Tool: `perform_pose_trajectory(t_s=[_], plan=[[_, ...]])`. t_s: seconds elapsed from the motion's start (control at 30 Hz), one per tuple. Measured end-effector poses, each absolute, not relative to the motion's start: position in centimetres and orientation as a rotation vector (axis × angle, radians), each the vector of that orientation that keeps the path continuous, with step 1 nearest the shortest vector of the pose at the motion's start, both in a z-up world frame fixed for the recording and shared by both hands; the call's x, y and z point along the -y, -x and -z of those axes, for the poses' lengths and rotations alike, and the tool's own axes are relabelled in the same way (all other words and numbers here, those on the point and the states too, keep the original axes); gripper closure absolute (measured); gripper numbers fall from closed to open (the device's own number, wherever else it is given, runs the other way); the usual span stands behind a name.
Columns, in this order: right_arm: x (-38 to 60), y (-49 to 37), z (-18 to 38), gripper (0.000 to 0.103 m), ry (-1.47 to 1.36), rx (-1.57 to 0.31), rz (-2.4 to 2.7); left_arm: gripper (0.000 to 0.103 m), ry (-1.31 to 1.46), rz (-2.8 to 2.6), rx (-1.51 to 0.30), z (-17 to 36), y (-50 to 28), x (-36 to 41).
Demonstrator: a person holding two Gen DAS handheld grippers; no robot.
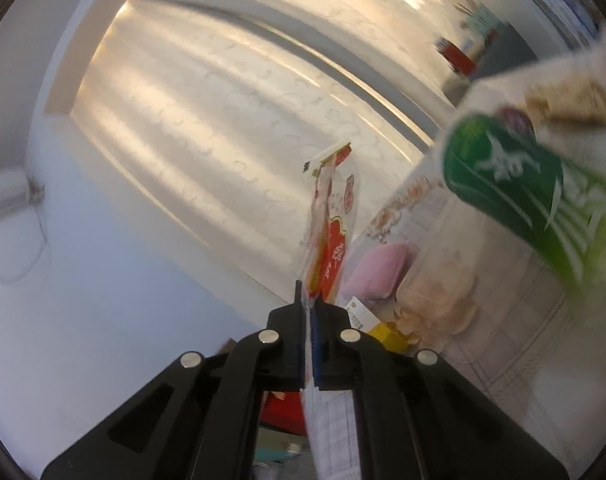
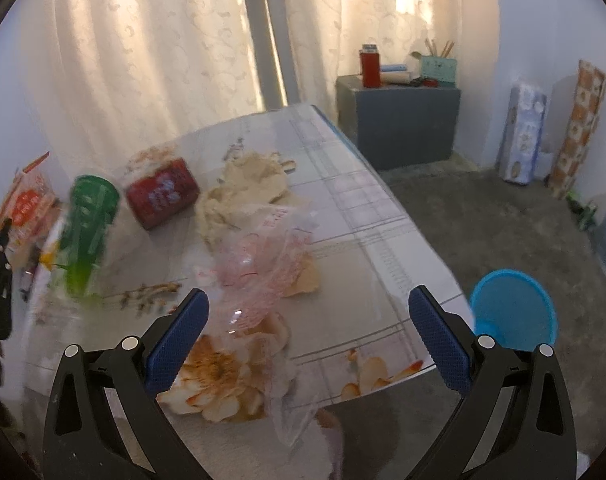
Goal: Collect trash
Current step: 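Grasp the red-printed snack wrapper with the left gripper while the right gripper grasps the clear snack bag, then carry both held wrappers to the blue wastebasket and lower them over it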
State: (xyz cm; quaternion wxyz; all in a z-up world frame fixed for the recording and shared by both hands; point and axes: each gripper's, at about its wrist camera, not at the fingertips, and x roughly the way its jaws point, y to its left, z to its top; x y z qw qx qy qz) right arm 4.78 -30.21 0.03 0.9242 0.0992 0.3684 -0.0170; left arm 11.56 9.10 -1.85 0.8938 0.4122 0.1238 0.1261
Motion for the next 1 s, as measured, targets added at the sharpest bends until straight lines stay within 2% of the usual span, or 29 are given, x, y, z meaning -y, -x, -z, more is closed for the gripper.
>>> perform_pose_trajectory(t_s=[0.1,0.33,0.5,0.63,0.67,0.7,0.8,0.87,0.9,1.0], plan=[[31.0,-5.2,0.4,0.008,-0.317,-0.797,-0.040,0.101,-0.713,-0.248,-0.292,0.5,-9.5,-10.4],[32.7,-8.5,2.9,0.018,-0.629,-0.916,-0.164,0.101,-0.372,-0.163,-0.380,-2.7,-7.7,-11.3],[32.1,-10.6,3.9,0.027,-0.667,-0.973,-0.139,0.101,-0.149,-0.110,-0.425,-3.0,-6.4,-13.9],[30.9,-10.8,4.4,0.046,-0.635,-1.008,-0.130,0.101,-0.090,-0.115,-0.422,-3.0,-5.3,-15.1],[30.5,-10.8,4.5,0.056,-0.611,-1.009,-0.128,0.101,-0.084,-0.117,-0.423,-2.9,-5.2,-15.2],[30.2,-10.9,4.6,0.061,-0.591,-1.013,-0.127,0.102,-0.073,-0.116,-0.426,-2.9,-4.8,-15.4],[29.8,-11.0,4.9,0.084,-0.581,-1.020,-0.129,0.102,-0.047,-0.113,-0.434,-2.7,-5.0,-15.8],[29.7,-10.6,4.6,0.089,-0.582,-1.012,-0.129,0.102,-0.034,-0.121,-0.430,-3.0,-4.8,-16.2],[29.6,-10.4,4.3,0.095,-0.575,-1.007,-0.127,0.102,-0.018,-0.127,-0.428,-3.1,-4.6,-16.4],[29.4,-9.8,3.5,0.101,-0.562,-0.995,-0.125,0.102,0.041,-0.127,-0.433,-3.4,-4.4,-17.2]])
